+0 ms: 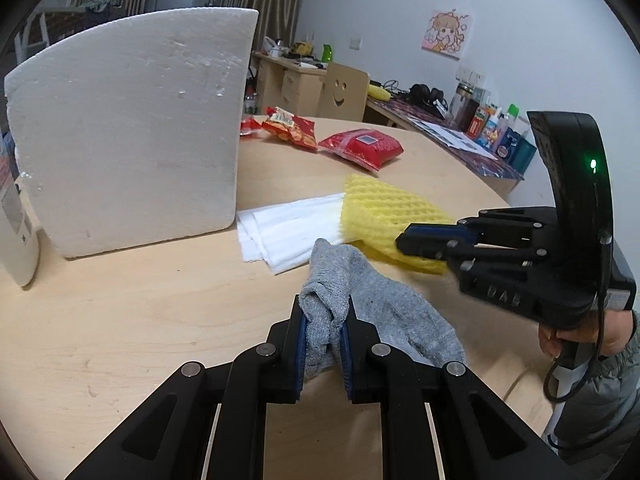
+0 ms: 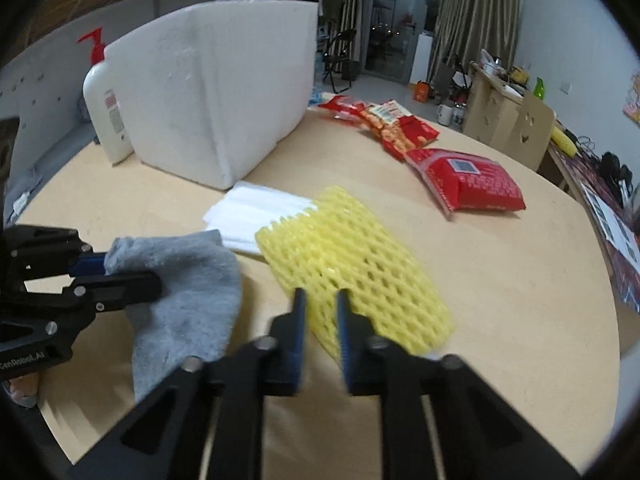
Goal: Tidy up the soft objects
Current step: 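Grasp the yellow mesh sponge with the right tool and lift it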
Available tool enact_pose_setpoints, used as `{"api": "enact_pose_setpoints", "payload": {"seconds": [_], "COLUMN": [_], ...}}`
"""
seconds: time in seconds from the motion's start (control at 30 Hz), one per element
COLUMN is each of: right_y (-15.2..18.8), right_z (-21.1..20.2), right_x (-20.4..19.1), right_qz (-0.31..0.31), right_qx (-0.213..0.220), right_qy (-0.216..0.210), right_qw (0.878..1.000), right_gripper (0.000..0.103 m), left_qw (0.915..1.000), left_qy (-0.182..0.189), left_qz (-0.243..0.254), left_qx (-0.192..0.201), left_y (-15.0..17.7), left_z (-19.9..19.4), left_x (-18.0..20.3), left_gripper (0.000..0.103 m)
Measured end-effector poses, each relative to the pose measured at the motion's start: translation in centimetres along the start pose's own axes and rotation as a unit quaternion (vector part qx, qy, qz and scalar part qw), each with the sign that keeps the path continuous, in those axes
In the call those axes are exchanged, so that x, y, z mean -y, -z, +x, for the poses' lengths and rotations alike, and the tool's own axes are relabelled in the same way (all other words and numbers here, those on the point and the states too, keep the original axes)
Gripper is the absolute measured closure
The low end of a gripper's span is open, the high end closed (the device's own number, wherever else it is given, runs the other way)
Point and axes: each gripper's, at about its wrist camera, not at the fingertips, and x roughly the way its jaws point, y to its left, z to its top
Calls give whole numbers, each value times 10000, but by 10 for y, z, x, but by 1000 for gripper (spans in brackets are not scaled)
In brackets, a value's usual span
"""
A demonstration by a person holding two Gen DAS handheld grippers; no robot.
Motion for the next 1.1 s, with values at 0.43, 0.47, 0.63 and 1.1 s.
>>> {"api": "enact_pose_setpoints", "payload": {"seconds": [0.43, 0.47, 0.63, 1.1], "right_y": [-5, -7, -10, 8], "right_z": [-53, -61, -90, -11], "right_x": [13, 13, 8, -40], "right_qz": [773, 811, 944, -56], "right_qx": [799, 891, 1329, -45], "right_qy": [-581, -635, -749, -406], "right_qw": [9921, 9907, 9838, 9992], "right_gripper": [92, 92, 92, 43], "left_qw": [9995, 9993, 9984, 9962], "left_qy": [6, -3, -109, -366], "left_qz": [-170, -174, -65, -190], "left_qx": [279, 321, 560, 771], "left_y": [3, 3, 3, 7], "left_z": [-20, -22, -37, -68], "left_x": [-18, -20, -20, -43], "left_gripper": [88, 88, 88, 87]}}
